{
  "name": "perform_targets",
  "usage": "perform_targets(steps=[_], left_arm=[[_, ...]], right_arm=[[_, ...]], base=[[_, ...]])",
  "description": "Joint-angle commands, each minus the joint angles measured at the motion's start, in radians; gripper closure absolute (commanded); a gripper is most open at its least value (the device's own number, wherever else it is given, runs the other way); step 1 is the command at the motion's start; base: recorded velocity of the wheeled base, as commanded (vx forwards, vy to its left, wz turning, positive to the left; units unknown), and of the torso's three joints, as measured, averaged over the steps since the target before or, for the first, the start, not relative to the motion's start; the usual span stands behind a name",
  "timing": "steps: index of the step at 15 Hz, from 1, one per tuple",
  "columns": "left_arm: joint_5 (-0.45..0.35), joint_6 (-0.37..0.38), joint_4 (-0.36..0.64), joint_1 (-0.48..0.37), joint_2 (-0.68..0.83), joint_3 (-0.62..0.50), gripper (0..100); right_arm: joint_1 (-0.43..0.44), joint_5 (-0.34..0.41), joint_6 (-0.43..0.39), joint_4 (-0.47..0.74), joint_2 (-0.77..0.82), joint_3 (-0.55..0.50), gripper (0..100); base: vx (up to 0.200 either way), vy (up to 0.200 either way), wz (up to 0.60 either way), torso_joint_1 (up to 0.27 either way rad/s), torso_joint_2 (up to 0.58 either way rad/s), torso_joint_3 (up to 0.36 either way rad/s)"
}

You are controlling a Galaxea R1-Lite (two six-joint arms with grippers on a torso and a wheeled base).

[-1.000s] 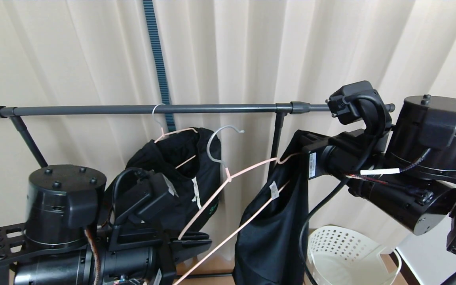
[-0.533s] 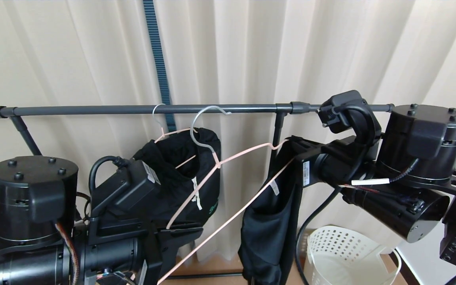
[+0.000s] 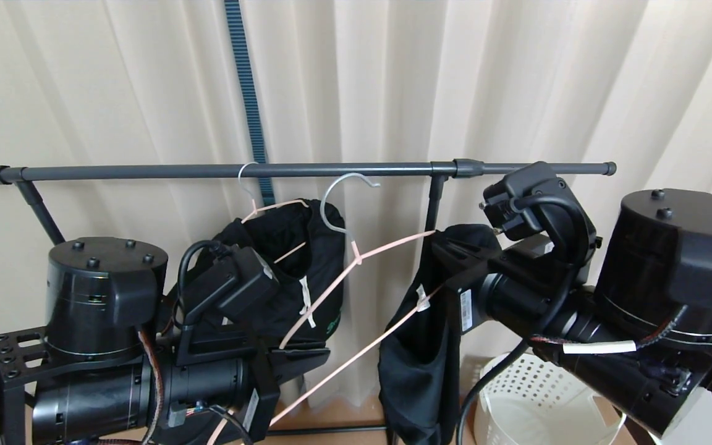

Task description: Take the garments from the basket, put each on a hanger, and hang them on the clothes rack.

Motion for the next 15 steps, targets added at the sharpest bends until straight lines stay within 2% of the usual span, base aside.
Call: perform_targets(steps=[1,9,11,12,15], left_arm=[[-0.001,0.002,-0.001,-0.002,0.018,-0.004,100],[-0.001,0.004,-0.001,-0.018,0.013,0.013,100],[-0.001,0.004,-0.001,-0.018,0.012,0.016,100],[-0.001,0.004,-0.01,-0.018,0.009,0.018,100],[-0.001,0.002,-0.022,-0.025,-0.02,0.022,100]], right_arm=[[0.064,0.001,0.006,-0.004,-0.007,0.012,100],[0.217,0.013,0.124,-0.01,-0.032,0.011,100],[0.224,0.028,0.153,-0.01,-0.046,0.007,100],[0.224,0.059,0.161,-0.01,-0.061,0.009,100],[0.217,0.065,0.159,-0.01,-0.062,0.011,100]], base=[[0.0,0.0,0.0,0.0,0.0,0.0],[0.0,0.0,0.0,0.0,0.0,0.0],[0.0,0.0,0.0,0.0,0.0,0.0],[0.0,0.0,0.0,0.0,0.0,0.0],[0.0,0.0,0.0,0.0,0.0,0.0]])
